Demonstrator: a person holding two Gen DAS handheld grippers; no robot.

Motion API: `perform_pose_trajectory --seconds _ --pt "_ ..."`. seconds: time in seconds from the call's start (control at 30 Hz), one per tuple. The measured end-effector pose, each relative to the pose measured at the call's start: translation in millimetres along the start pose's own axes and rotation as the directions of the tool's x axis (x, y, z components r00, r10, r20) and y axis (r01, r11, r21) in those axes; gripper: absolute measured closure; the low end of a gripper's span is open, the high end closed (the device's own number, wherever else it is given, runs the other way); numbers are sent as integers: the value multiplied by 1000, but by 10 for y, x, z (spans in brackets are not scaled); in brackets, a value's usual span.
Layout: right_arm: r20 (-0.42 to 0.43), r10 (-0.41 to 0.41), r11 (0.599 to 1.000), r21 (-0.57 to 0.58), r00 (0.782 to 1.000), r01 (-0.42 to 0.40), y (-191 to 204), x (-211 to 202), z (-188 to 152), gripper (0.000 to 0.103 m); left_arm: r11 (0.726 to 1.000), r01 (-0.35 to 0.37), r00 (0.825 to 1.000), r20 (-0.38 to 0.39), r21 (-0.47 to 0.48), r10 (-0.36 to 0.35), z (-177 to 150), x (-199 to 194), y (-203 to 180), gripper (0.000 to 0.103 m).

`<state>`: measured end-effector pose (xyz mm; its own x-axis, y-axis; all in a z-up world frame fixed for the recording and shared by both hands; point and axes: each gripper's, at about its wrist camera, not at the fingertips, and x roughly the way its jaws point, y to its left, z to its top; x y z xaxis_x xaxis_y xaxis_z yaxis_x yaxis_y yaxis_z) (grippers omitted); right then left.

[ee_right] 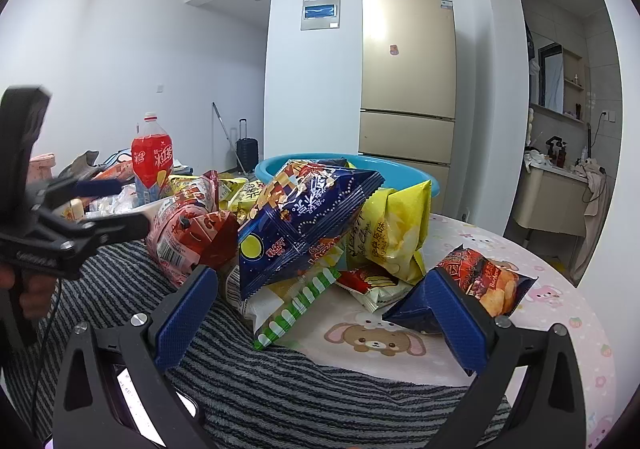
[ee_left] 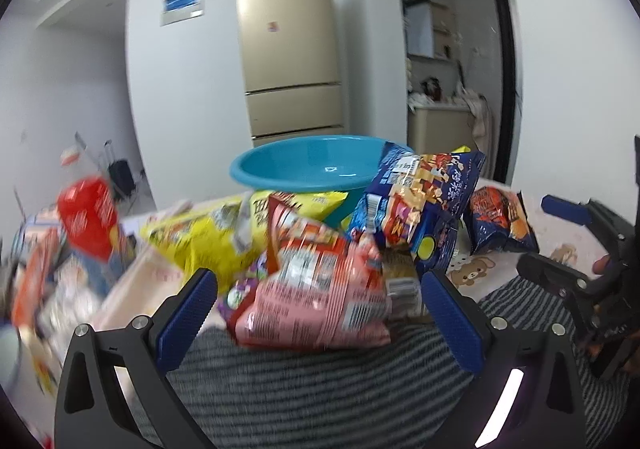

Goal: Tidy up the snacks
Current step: 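Grasp the pink-and-red bag with the left tool while the right tool grasps the blue bag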

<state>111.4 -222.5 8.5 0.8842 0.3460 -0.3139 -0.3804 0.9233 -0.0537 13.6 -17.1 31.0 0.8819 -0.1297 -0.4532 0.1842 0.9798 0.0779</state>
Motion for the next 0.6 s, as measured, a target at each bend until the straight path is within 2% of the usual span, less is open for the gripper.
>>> perform_pose_trajectory --seconds 0.1,0.23,0.33,0.4,0.47,0.6 --pt "3 0 1000 2 1000 0 -15 -5 -3 0 997 60 994 -92 45 -56 112 271 -26 0" --pt "0 -1 1000 11 1000 1 -38 -1 -8 0 994 40 983 -185 99 -21 99 636 -86 0" --pt "0 0 1000 15 1000 0 -47 -2 -7 0 995 33 973 -231 90 -11 23 838 -73 0" --pt "-1 0 1000 14 1000 0 -43 -3 -6 0 997 22 971 -237 76 -4 1 887 -48 1" --pt "-3 0 1000 13 1000 0 -38 -2 -6 0 998 38 975 -223 54 -26 -1 856 -3 15" --pt "-11 1 1000 13 1000 0 -37 15 -7 0 998 60 980 -191 25 -54 -21 796 41 17"
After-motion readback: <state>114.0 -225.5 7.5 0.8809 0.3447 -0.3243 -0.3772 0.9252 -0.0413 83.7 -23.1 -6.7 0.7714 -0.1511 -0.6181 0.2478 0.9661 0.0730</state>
